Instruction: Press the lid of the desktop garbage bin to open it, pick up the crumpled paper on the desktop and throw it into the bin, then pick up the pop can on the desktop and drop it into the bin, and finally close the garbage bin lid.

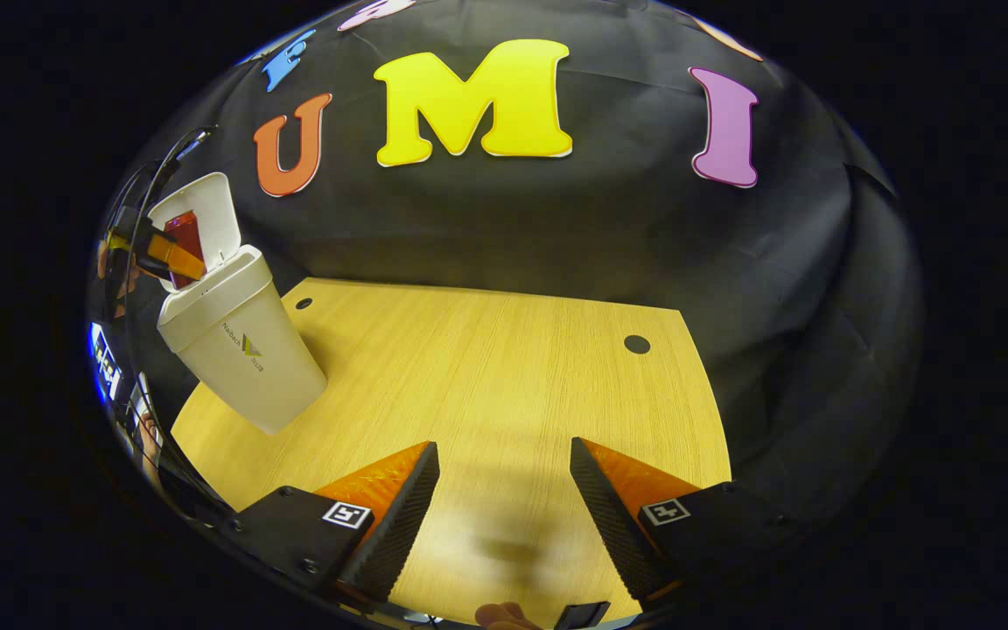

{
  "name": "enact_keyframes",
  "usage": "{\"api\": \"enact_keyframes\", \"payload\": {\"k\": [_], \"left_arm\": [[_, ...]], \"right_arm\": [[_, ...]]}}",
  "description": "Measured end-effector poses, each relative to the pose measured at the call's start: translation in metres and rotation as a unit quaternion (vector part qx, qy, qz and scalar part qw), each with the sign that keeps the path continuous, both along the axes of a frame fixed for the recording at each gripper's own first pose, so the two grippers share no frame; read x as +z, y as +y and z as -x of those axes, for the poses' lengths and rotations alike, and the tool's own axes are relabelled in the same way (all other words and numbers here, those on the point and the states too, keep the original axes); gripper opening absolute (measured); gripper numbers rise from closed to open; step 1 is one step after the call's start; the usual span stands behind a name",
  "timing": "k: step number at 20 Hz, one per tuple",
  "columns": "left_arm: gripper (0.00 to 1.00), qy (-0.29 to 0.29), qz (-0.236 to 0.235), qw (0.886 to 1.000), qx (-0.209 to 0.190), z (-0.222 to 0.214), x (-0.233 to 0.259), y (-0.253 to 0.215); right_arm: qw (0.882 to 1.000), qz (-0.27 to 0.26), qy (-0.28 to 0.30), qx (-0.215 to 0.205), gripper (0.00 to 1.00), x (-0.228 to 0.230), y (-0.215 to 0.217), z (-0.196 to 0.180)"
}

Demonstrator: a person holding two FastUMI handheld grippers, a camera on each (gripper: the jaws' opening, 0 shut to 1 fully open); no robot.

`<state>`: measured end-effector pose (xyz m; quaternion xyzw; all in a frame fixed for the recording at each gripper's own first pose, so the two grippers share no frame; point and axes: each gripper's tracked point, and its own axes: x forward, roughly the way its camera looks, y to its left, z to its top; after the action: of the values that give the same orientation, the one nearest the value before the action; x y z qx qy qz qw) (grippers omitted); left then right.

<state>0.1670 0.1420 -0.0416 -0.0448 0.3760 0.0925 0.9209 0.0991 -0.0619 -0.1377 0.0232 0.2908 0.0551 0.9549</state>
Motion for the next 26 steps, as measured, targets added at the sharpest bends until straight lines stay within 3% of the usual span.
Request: {"api": "enact_keyframes", "payload": {"k": [1,6,10,16,21,26], "left_arm": [[0.87,0.003,-0.005,1.000,0.009,-0.006,-0.007,0.009],[0.87,0.015,0.031,0.999,0.027,-0.017,-0.029,0.009],[0.88,-0.001,0.019,0.999,0.035,-0.002,-0.020,0.006],[0.89,-0.022,-0.024,0.999,0.038,0.016,0.031,-0.005],[0.92,-0.083,-0.071,0.994,0.028,0.028,0.106,-0.014],[0.92,-0.155,-0.092,0.982,0.058,0.023,0.191,-0.010]], "right_arm": [[1.000,0.001,0.002,-0.002,0.94,-0.001,-0.001,0.001],[1.000,0.001,0.009,-0.015,0.94,-0.007,-0.012,0.000],[1.000,0.001,0.008,-0.012,0.96,-0.009,-0.014,0.000],[1.000,-0.004,0.009,0.004,0.96,-0.012,-0.007,-0.002],[1.000,-0.005,0.007,0.021,0.96,-0.014,0.000,-0.002],[0.999,-0.010,0.009,0.035,0.96,-0.017,0.008,0.003]]}}
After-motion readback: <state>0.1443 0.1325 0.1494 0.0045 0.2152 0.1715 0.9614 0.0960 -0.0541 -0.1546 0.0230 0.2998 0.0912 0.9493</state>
